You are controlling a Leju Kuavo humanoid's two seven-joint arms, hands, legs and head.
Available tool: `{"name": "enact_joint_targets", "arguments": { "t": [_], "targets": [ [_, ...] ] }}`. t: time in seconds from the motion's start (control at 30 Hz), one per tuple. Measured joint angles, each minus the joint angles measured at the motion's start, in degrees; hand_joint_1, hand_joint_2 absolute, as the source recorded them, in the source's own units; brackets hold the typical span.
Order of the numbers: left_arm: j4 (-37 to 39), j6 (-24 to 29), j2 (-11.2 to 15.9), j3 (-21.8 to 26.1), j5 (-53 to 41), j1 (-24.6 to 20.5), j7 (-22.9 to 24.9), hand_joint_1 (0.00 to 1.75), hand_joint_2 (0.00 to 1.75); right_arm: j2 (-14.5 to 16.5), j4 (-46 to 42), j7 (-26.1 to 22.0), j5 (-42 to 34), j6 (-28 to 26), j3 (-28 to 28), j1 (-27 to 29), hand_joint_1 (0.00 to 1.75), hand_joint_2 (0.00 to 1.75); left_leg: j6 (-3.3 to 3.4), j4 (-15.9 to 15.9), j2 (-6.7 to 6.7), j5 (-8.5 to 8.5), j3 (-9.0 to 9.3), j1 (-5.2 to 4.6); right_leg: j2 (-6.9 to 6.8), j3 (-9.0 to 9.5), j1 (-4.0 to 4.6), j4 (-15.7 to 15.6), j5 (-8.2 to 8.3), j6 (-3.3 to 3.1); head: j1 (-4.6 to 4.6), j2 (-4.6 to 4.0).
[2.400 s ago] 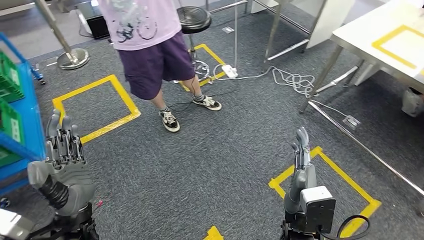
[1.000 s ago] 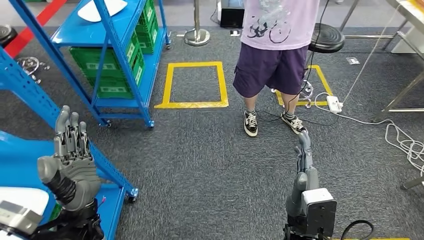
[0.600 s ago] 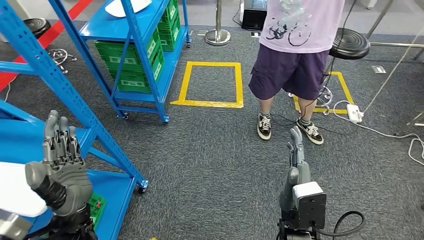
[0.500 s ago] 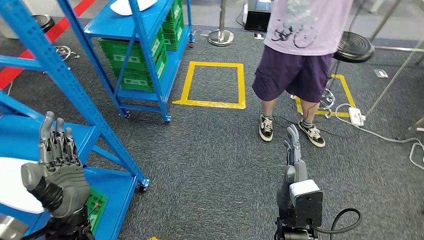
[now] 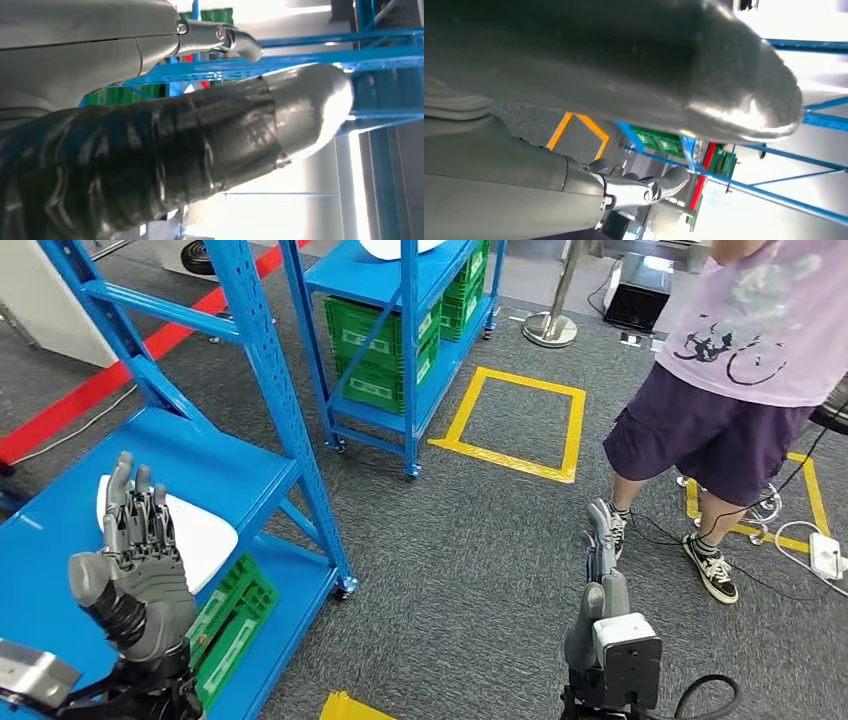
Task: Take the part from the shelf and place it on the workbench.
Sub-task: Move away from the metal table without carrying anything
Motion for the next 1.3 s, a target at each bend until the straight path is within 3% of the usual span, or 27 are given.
{"name": "enact_joint_targets", "arguments": {
  "t": [0.1,0.13,0.17,0.23,0.3,0.33,0.37,0.43,0.5,0.53,0.6,0.67,0.73,0.8,0.83,0.87,0.9,0.97,1.03,1.1,1.13,1.2,1.27,1.3],
  "targets": [
    [0.0,0.0,0.0,0.1,0.1,0.2,0.0,0.00,0.00,0.0,0.0,0.0,0.2,0.0,0.0,-0.1,0.00,0.00,-1.10,-0.3,-1.57,0.50,-0.55,0.37,-1.36,0.98,0.11,-1.1,0.35,-0.41,0.28,0.00],
    [0.0,0.0,0.0,0.1,0.1,0.2,0.0,0.00,0.00,0.0,0.0,0.1,0.3,0.0,0.0,-0.2,0.00,0.00,-1.39,0.1,-0.91,0.16,-0.93,0.20,-2.00,1.25,-0.03,-1.7,0.69,-0.62,0.28,0.00],
    [0.0,0.0,0.1,0.2,0.1,0.2,0.0,0.00,0.00,0.0,0.0,0.1,0.3,0.0,0.0,-0.2,0.00,0.00,-1.61,1.7,0.48,-0.88,-1.78,0.01,-2.73,1.49,-0.18,-2.3,1.04,-0.83,-0.06,0.00],
    [0.0,0.0,0.1,0.3,0.1,0.2,0.0,0.00,0.00,0.1,0.0,0.2,0.4,0.0,0.1,-0.1,0.00,0.00,-1.99,8.0,4.40,-4.37,-4.77,-0.15,-4.14,1.65,-0.13,-2.9,1.32,-1.08,-1.05,0.00],
    [0.0,0.0,0.1,0.3,0.2,0.3,0.0,0.00,0.00,0.1,0.1,0.3,0.5,0.0,0.1,0.1,0.00,0.00,-2.36,14.2,6.32,-6.71,-7.50,0.13,-5.63,1.53,0.01,-2.8,1.27,-1.10,-1.79,0.00],
    [0.1,0.0,0.1,0.3,0.2,0.3,0.0,0.00,0.00,0.1,0.2,0.4,0.5,0.0,0.1,0.1,0.00,0.00,-2.48,14.8,6.76,-6.51,-7.58,0.26,-6.38,1.50,0.03,-2.8,1.21,-1.04,-2.10,0.00],
    [0.1,0.0,0.1,0.3,0.2,0.3,0.0,0.00,0.00,0.1,0.2,0.4,0.5,0.0,0.1,0.1,0.00,0.00,-2.55,13.0,7.16,-5.38,-6.44,0.36,-7.11,1.47,0.03,-2.7,1.14,-0.94,-2.38,0.00],
    [0.1,0.0,0.1,0.3,0.3,0.3,0.0,0.00,0.00,0.1,0.2,0.5,0.5,0.0,0.1,0.1,0.00,0.00,-2.45,5.2,9.15,-2.58,-1.84,0.30,-8.46,1.49,0.10,-2.3,0.86,-0.56,-3.02,0.00],
    [0.1,0.0,0.1,0.3,0.3,0.3,0.0,0.00,0.00,0.0,0.2,0.6,0.7,0.0,0.2,0.1,0.00,0.00,-1.80,-0.1,10.75,-1.55,1.48,0.02,-9.43,1.44,0.33,-1.9,0.47,0.06,-3.29,0.00],
    [0.1,0.0,0.1,0.3,0.3,0.2,0.0,0.00,0.00,0.0,0.2,0.7,0.7,0.0,0.2,0.1,0.00,0.00,-1.40,-0.8,10.83,-1.71,1.83,-0.16,-9.91,1.44,0.43,-1.7,0.35,0.37,-3.26,0.00],
    [0.0,0.0,0.1,0.3,0.3,0.3,-0.1,0.00,0.00,0.0,0.2,0.8,0.8,0.0,0.2,0.0,0.00,0.00,-0.68,-0.8,9.36,-1.34,1.80,-0.09,-10.81,1.38,0.36,-1.5,0.16,0.98,-2.99,0.00],
    [0.0,0.0,0.1,0.3,0.3,0.4,-0.1,0.00,0.00,0.0,0.2,0.8,1.0,0.0,0.2,-0.1,0.00,0.00,-0.14,-0.9,8.09,-1.00,1.77,0.15,-9.10,0.43,0.09,0.6,-1.39,1.70,-2.60,0.00],
    [0.0,0.0,0.0,0.3,0.3,0.4,-0.1,0.00,0.00,0.0,0.2,0.9,1.1,0.0,0.2,0.0,0.00,0.00,0.22,-0.9,6.79,-0.77,1.66,0.29,-6.08,-2.43,-0.21,7.0,-4.84,2.22,-1.97,0.00],
    [0.1,0.0,0.0,0.3,0.3,0.4,-0.1,0.00,0.00,0.0,0.2,1.0,1.2,0.0,0.2,0.2,0.00,0.00,0.41,-0.8,5.25,-0.64,1.37,0.26,-4.99,-5.82,-0.31,14.2,-7.45,2.34,-1.45,0.00],
    [0.1,0.0,0.0,0.3,0.3,0.5,-0.1,0.00,0.00,0.0,0.2,1.1,1.2,0.0,0.2,0.3,0.00,0.00,0.43,-0.7,4.45,-0.62,1.26,0.24,-4.81,-6.67,-0.33,15.8,-7.45,2.30,-1.24,0.00],
    [0.1,0.0,0.0,0.3,0.3,0.5,-0.1,0.00,0.00,-0.1,0.2,1.2,1.3,0.0,0.2,0.3,0.00,0.00,0.43,-0.5,3.66,-0.62,1.19,0.24,-4.68,-6.46,-0.34,15.2,-6.38,2.18,-1.04,0.00],
    [0.1,0.0,0.0,0.3,0.3,0.5,-0.1,0.00,0.00,-0.1,0.2,1.2,1.3,0.0,0.2,0.3,0.00,0.00,0.42,-0.4,2.81,-0.61,1.16,0.24,-4.34,-5.17,-0.35,12.2,-4.39,1.96,-0.84,0.00],
    [0.1,0.0,0.0,0.3,0.3,0.6,-0.1,0.00,0.00,-0.1,0.2,1.3,1.4,0.0,0.2,0.2,0.00,0.00,0.20,-0.2,1.26,-0.51,1.01,0.27,-1.92,-1.68,-0.49,4.4,-1.08,1.34,-0.43,0.00],
    [0.1,0.0,0.0,0.3,0.3,0.5,-0.1,0.00,0.00,-0.1,0.2,1.4,1.5,0.0,0.3,0.1,0.00,0.00,-0.45,0.0,-0.02,-0.19,0.36,0.47,0.33,0.36,-0.61,0.1,-0.23,1.02,-0.25,0.00],
    [0.1,0.0,0.0,0.3,0.3,0.6,-0.1,0.00,0.00,-0.1,0.2,1.5,1.5,0.0,0.3,0.1,0.00,0.00,-1.37,-0.1,-1.32,0.33,-0.38,0.78,-0.09,0.71,-0.49,-0.5,-0.09,0.80,-0.21,0.00],
    [0.1,0.0,0.0,0.3,0.3,0.7,-0.1,0.00,0.00,-0.1,0.2,1.5,1.5,0.0,0.3,0.1,0.00,0.00,-1.69,0.0,-1.17,0.41,-0.77,0.86,-0.81,0.73,-0.53,-0.7,0.20,0.51,-0.15,0.00],
    [0.1,0.1,0.0,0.3,0.3,0.7,-0.1,0.00,0.00,-0.1,0.2,1.6,1.5,0.0,0.3,0.0,0.00,0.00,-2.14,2.4,1.78,-1.10,-2.36,0.66,-2.24,0.93,-0.74,-1.4,0.73,-0.09,-0.56,0.00],
    [0.2,0.1,0.0,0.4,0.3,0.7,-0.1,0.00,0.00,-0.1,0.2,1.7,1.6,0.0,0.3,0.1,0.00,0.00,-2.45,8.8,5.62,-4.67,-5.47,0.57,-3.74,0.94,-0.71,-1.6,0.95,-0.46,-1.52,0.00],
    [0.2,0.1,0.1,0.4,0.3,0.7,-0.1,0.00,0.00,-0.1,0.2,1.7,1.6,0.0,0.3,0.2,0.00,0.00,-2.60,12.3,6.41,-6.22,-7.08,0.62,-4.55,0.85,-0.66,-1.6,0.96,-0.58,-2.00,0.00]
  ]
}}
